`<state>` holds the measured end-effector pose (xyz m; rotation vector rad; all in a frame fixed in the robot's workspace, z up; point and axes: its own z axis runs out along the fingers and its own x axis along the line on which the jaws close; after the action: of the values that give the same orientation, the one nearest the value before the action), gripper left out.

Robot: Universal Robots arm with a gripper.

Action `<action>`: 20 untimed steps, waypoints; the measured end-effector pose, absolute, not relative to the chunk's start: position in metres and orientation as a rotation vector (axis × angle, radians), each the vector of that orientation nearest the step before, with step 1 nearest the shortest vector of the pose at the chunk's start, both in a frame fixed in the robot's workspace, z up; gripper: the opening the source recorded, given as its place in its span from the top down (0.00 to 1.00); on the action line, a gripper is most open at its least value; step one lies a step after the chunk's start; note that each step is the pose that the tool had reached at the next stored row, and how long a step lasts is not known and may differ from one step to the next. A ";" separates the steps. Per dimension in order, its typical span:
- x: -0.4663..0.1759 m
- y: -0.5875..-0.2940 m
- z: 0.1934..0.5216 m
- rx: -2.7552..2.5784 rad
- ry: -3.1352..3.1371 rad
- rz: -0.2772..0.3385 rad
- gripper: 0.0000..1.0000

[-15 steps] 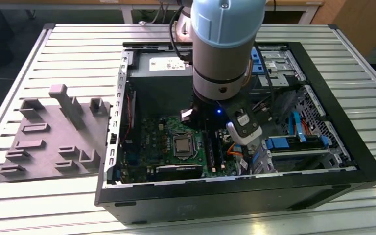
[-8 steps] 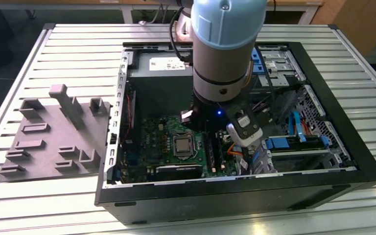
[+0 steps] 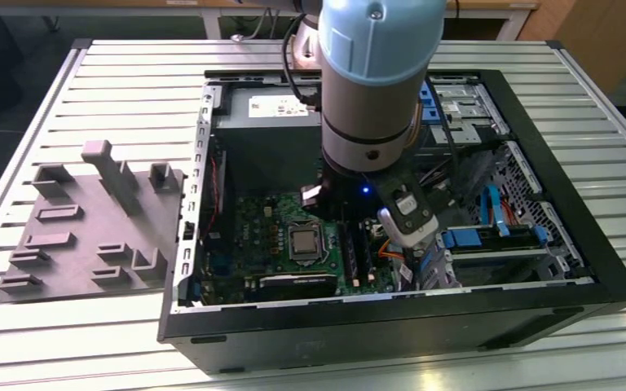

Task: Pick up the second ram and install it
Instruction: 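Press down the second ram until it locks into place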

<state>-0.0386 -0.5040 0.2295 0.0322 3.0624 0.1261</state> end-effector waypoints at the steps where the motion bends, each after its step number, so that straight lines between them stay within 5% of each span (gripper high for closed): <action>1: -0.039 -0.504 0.230 0.032 3.062 0.126 0.89; 20: -0.039 -0.510 0.230 0.032 3.062 0.126 0.89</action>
<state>-0.0386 -0.5102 0.2296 0.0321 3.0624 0.1260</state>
